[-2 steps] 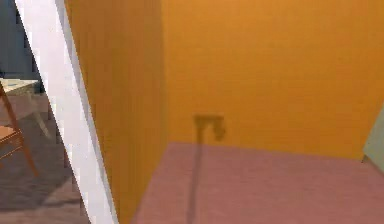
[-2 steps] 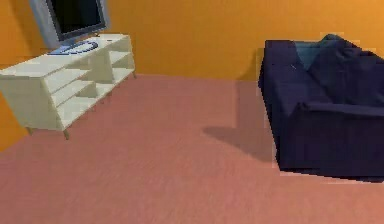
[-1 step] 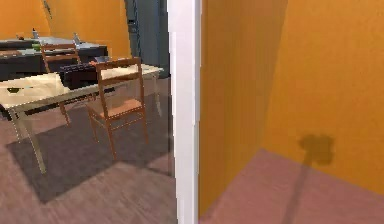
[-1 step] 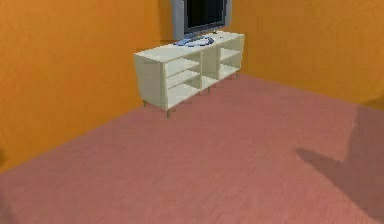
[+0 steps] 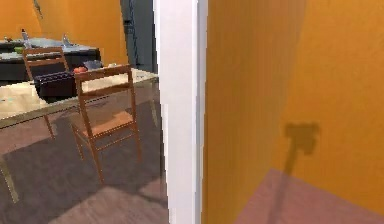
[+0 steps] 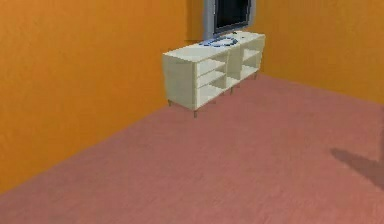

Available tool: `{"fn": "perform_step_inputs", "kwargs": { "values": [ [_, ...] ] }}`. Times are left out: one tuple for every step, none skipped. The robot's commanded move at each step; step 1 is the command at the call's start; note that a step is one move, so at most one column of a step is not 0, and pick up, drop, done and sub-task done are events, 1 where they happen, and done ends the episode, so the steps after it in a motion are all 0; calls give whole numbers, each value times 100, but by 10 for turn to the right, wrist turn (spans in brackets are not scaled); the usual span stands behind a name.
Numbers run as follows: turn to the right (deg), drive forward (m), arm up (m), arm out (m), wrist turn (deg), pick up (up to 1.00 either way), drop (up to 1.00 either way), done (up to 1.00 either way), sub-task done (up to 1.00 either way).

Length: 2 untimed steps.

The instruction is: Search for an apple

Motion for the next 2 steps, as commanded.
{"fn": "perform_step_inputs", "kwargs": {
  "values": [
    [-450,0,0,0,0,0,0,0,0],
    [-30,0,0,0,0,0,0,0,0]
  ]
}}
